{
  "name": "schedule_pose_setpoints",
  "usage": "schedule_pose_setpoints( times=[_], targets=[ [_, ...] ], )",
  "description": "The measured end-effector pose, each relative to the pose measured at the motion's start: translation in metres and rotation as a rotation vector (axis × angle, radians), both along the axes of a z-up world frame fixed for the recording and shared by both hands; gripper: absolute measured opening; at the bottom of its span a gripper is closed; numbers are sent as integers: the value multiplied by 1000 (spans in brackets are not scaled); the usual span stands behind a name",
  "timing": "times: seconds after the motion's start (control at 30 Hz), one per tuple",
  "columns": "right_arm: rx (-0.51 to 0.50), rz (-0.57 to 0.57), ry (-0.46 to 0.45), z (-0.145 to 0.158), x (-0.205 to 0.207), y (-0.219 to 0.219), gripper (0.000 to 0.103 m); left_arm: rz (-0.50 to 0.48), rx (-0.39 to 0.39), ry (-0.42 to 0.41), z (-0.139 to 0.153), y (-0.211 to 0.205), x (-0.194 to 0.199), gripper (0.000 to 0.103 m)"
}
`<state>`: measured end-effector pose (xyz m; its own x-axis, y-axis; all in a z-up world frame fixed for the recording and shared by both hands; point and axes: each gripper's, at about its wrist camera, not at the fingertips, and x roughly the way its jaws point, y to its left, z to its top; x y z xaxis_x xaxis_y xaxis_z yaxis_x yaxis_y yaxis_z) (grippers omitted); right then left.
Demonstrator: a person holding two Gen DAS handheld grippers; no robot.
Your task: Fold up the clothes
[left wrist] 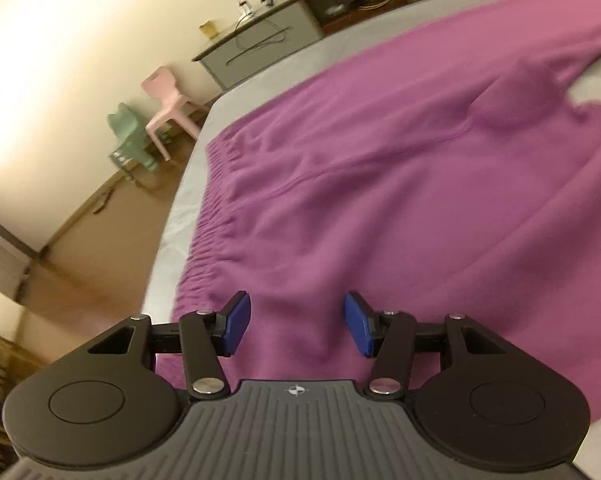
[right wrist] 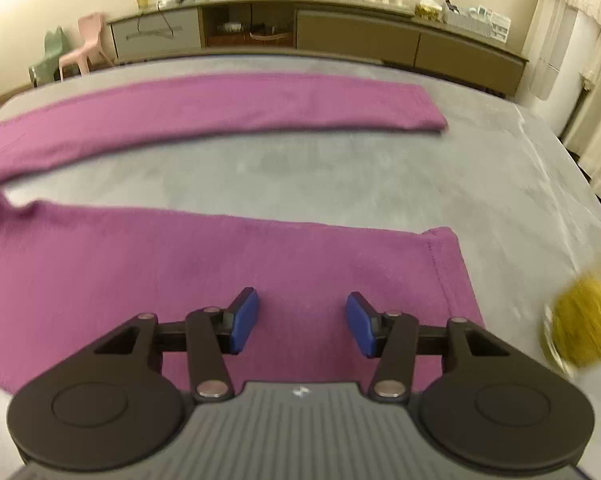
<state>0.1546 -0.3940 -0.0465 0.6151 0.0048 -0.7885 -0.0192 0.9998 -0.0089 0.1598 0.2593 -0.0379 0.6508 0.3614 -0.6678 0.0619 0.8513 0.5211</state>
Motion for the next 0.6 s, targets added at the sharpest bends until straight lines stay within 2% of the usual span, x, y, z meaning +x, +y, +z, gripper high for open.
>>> schedule_pose_setpoints(
  times=[0.07, 0.13, 0.17, 0.2, 0.23, 0.3, 0.37, 0.43, 0.57, 0.6],
  targets=[
    [-3, -18, -31, -4, 12, -3, 51, 28, 23, -8, -3, 9, 5, 57],
    [0, -49, -66, -9, 23, -6, 64, 47, 64, -14, -7, 15, 10, 57],
    [9, -61, -82, -12, 27, -9, 66, 48, 105, -21, -11, 13, 11, 57],
    [25, -66, -86, -12, 30, -12, 67, 48, 141, -26, -14, 12, 11, 57],
    [42, -66, -82, -11, 32, -16, 64, 47, 157, -26, -14, 11, 11, 57],
    [162, -136, -100, 1, 25, -39, 58, 64, 140, -29, -13, 13, 12, 57],
    [273, -225, -132, 15, 11, -66, 58, 81, 108, -35, -11, 16, 12, 57],
    [276, -272, -152, 23, -6, -82, 60, 85, 77, -38, -9, 21, 12, 57],
    [220, -167, -61, 10, -21, -70, 59, 78, 46, -38, -8, 25, 16, 57],
    [181, -129, -37, 5, -22, -62, 50, 85, 34, -38, -8, 27, 17, 57]
  ],
)
